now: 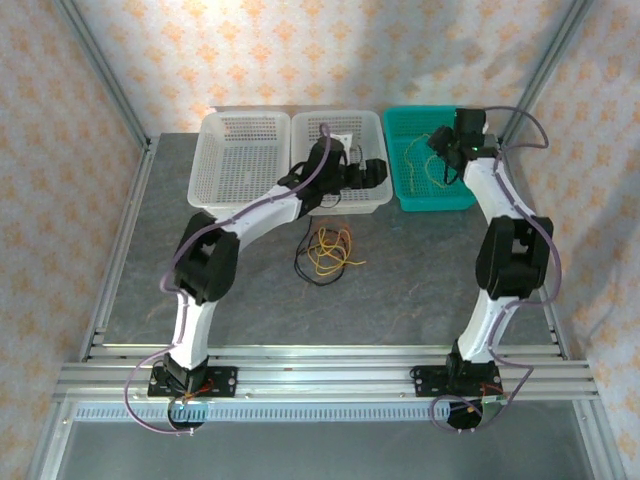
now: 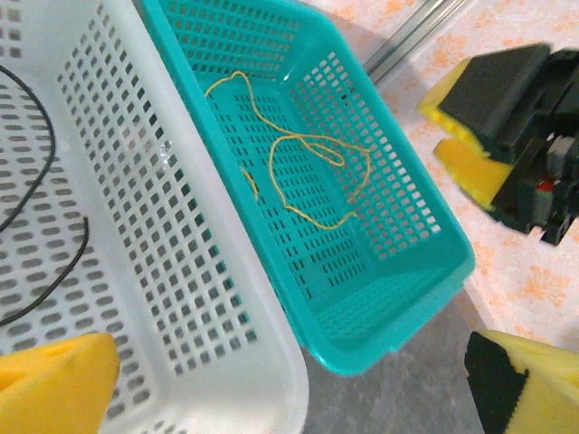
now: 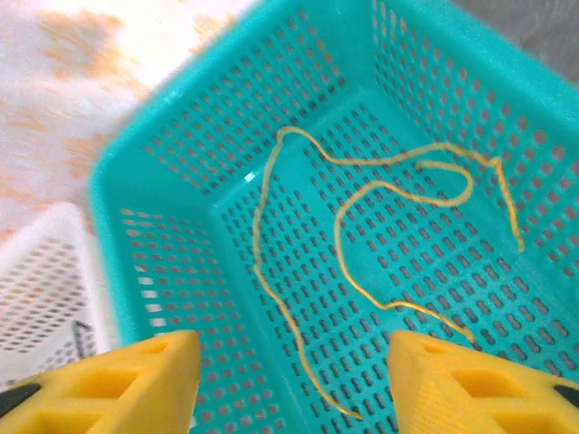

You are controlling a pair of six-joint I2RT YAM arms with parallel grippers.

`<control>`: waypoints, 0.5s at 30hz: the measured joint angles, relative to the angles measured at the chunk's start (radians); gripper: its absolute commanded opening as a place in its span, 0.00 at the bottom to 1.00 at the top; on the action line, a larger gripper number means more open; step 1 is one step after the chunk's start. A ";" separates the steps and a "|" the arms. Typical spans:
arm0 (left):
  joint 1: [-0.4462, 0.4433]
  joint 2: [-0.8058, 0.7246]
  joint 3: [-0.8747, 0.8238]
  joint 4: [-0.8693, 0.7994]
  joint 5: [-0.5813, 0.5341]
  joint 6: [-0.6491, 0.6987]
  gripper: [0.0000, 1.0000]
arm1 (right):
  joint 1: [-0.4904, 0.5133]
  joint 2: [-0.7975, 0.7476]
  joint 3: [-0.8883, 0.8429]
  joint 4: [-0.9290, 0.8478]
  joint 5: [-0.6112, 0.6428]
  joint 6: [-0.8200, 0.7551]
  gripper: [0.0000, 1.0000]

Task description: Untangle the cables

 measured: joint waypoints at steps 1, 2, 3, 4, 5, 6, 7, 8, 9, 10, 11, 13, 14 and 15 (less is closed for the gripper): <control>0.000 -0.029 -0.025 0.002 -0.001 0.008 0.99 | 0.010 -0.033 -0.023 0.013 0.005 -0.008 0.56; 0.000 -0.073 -0.062 0.005 -0.005 0.016 0.99 | 0.024 -0.071 -0.051 0.029 0.014 -0.019 0.56; 0.000 -0.113 -0.097 0.008 -0.008 0.026 0.99 | 0.043 -0.108 -0.082 0.048 0.021 -0.032 0.56; 0.000 -0.150 -0.130 0.014 -0.014 0.032 0.99 | 0.060 -0.135 -0.107 0.060 0.026 -0.042 0.56; 0.000 -0.194 -0.172 0.018 -0.022 0.038 0.99 | 0.086 -0.170 -0.140 0.076 0.034 -0.058 0.56; 0.000 -0.240 -0.217 0.024 -0.027 0.042 0.99 | 0.110 -0.198 -0.172 0.092 0.039 -0.072 0.57; 0.000 -0.273 -0.253 0.030 -0.032 0.046 0.99 | 0.135 -0.223 -0.202 0.103 0.043 -0.087 0.57; 0.000 -0.308 -0.293 0.037 -0.040 0.051 0.99 | 0.159 -0.246 -0.233 0.117 0.046 -0.100 0.58; 0.000 -0.340 -0.333 0.041 -0.048 0.054 0.99 | 0.186 -0.268 -0.269 0.129 0.046 -0.114 0.58; 0.000 -0.366 -0.369 0.047 -0.056 0.057 0.99 | 0.208 -0.283 -0.296 0.138 0.047 -0.126 0.58; 0.000 -0.397 -0.415 0.053 -0.066 0.057 0.99 | 0.233 -0.300 -0.327 0.147 0.052 -0.137 0.58; 0.000 -0.442 -0.488 0.061 -0.081 0.056 0.99 | 0.279 -0.320 -0.371 0.152 0.066 -0.151 0.58; 0.000 -0.467 -0.529 0.064 -0.090 0.055 0.99 | 0.306 -0.328 -0.392 0.152 0.072 -0.153 0.58; 0.000 -0.487 -0.563 0.066 -0.099 0.052 0.99 | 0.330 -0.335 -0.410 0.152 0.076 -0.153 0.58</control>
